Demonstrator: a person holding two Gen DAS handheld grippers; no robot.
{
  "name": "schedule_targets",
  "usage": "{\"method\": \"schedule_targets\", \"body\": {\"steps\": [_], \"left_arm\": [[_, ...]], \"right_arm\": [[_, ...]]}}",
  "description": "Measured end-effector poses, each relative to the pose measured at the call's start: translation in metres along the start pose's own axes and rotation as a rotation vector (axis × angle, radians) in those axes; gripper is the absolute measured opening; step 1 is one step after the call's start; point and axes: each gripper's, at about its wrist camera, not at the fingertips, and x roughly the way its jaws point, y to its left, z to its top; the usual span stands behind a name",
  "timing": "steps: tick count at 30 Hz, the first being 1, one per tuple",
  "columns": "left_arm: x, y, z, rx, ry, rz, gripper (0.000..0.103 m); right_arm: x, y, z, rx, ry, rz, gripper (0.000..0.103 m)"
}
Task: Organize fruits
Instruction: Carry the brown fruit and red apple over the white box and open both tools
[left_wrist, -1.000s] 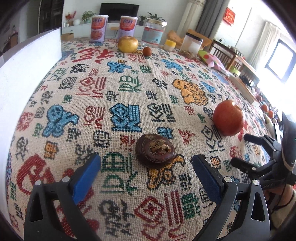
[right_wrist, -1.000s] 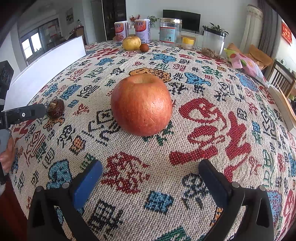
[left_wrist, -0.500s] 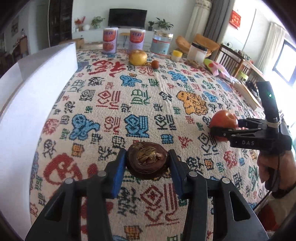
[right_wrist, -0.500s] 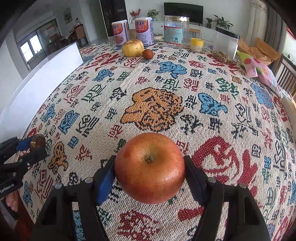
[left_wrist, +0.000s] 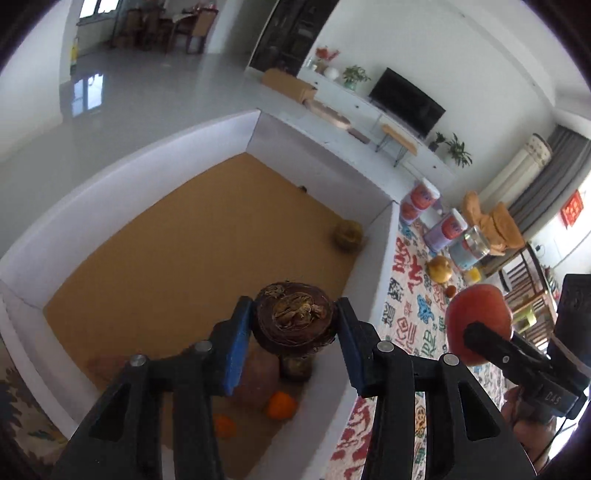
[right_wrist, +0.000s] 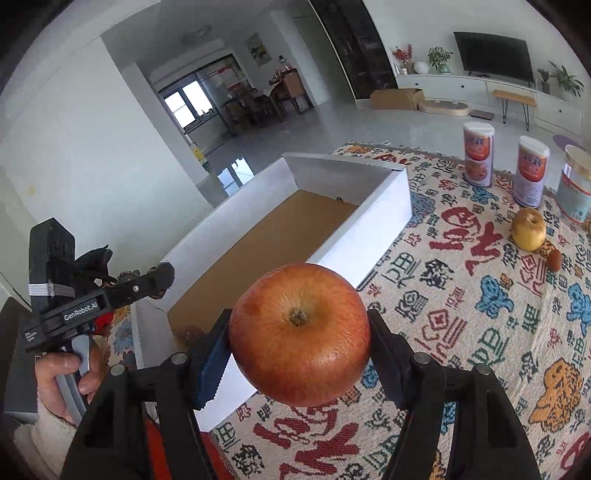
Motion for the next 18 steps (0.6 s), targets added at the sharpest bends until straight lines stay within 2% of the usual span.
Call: {"method": "schedule_targets", "body": {"steps": [4,8,10,12,15,18], "left_arm": [[0.051,0.040,-0.001,-0.164,0.148,0.017,0.046],[0.067,0.062,-0.011,-0.293,0.193,0.027,0.048],[0.068,0.067,-0.014,-0.332,0.185,0.024,0.061],[0.064,0.068,-0.015,-0.342,0.169,0.014,0.069],[0.046,0.058,-0.015,-0.300,0.111,0.020,0.071],[0.020,0.029,-0.018,-0.216,0.027,0.018,0.077]], "right_arm": [[0.081,0.052,0.030,-0.105,0.077,-0.012,0.069],[0.148,0.073,0.030,-0.216,0.194,-0.120,0.069],[0.170,0.073,0.027,-0.237,0.236,-0.173,0.069],[0.183,0.067,0.025,-0.241,0.264,-0.203,0.070],[0.161,0.063,0.032,-0.227,0.157,-0.200,0.070],[0.114,0.051,0.038,-0.187,0.033,-0.195,0.072]]}}
